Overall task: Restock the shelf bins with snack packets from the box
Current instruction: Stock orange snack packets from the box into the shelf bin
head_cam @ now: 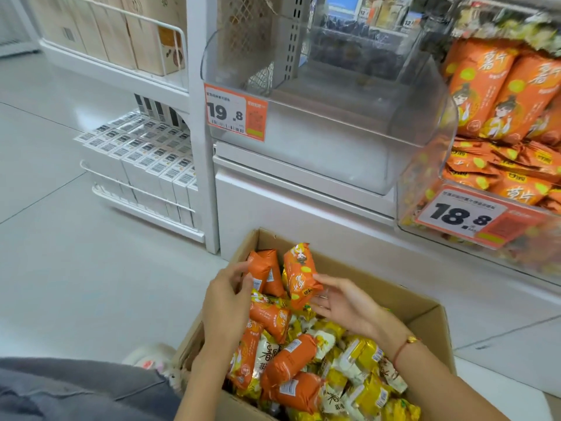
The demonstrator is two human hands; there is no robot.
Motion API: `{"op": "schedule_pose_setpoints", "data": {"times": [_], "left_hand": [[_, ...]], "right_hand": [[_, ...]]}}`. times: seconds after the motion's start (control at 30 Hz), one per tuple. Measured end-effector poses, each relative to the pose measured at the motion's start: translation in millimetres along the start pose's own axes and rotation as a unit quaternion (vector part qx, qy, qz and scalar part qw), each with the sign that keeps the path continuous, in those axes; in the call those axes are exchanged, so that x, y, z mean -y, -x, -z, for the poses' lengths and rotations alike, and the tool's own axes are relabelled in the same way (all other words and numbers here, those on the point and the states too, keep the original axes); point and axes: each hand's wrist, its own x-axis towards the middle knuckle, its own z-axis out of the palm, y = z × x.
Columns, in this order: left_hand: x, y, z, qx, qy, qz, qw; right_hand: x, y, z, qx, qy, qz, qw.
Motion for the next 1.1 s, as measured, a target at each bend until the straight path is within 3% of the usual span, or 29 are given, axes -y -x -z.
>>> {"op": "schedule_pose_setpoints", "data": {"times": [0.13, 0.2, 0.27, 0.33, 0.43, 0.5, 0.63, 0.67, 0.7, 0.83, 0.9, 1.03, 1.1], "left_hand": [[-34.2, 7.6, -10.2, 0.189, 0.113, 0.097, 0.971], [-41.7, 9.2, -12.5, 0.24, 0.159, 0.129, 0.949], [-36.8, 8.6, -12.2, 0.24, 0.184, 0.139, 0.943], [-28.3, 6.3, -9.2, 0.176, 0.239, 0.148, 0.943], [-18.6, -3.1, 3.8, 0.027, 0.314, 0.19, 0.93], [-15.9, -9.3, 15.2, -0.024, 0.33, 0.178, 0.927], [-17.3, -14.5, 26.4, 0.008, 0.362, 0.189, 0.913], [-17.0, -14.4, 26.1, 0.029, 0.376, 0.199, 0.905], [-16.5, -14.6, 25.4, 0.042, 0.387, 0.21, 0.897], [-18.0, -14.5, 19.3, 0.048, 0.435, 0.244, 0.865], [-20.2, -13.7, 14.2, 0.049, 0.457, 0.258, 0.85], [-14.6, -9.9, 9.7, 0.08, 0.44, 0.263, 0.855], [-11.8, -7.9, 9.0, 0.118, 0.42, 0.249, 0.864]], "right_hand": [[9.6, 24.4, 0.4, 0.081, -0.002, 0.001, 0.997], [11.0, 30.3, -9.3, 0.104, 0.05, 0.016, 0.993], [13.1, 29.7, -20.5, 0.1, 0.129, 0.04, 0.986], [13.7, 19.2, -30.1, 0.047, 0.248, 0.08, 0.964], [2.7, -12.3, -26.3, -0.09, 0.452, 0.139, 0.877], [-12.5, -30.1, -20.7, -0.099, 0.575, 0.134, 0.801], [-46.5, -45.7, -29.5, -0.086, 0.755, 0.137, 0.636], [-53.0, -48.5, -33.6, -0.095, 0.77, 0.14, 0.615], [-58.1, -50.1, -37.3, -0.098, 0.771, 0.136, 0.614], [-63.8, -50.9, -37.8, -0.064, 0.703, 0.078, 0.704], [-64.8, -45.6, -35.8, -0.068, 0.672, 0.09, 0.732], [-65.8, -33.8, -29.6, -0.114, 0.667, 0.13, 0.725], [-57.4, -27.4, -21.5, -0.136, 0.643, 0.128, 0.743]]}}
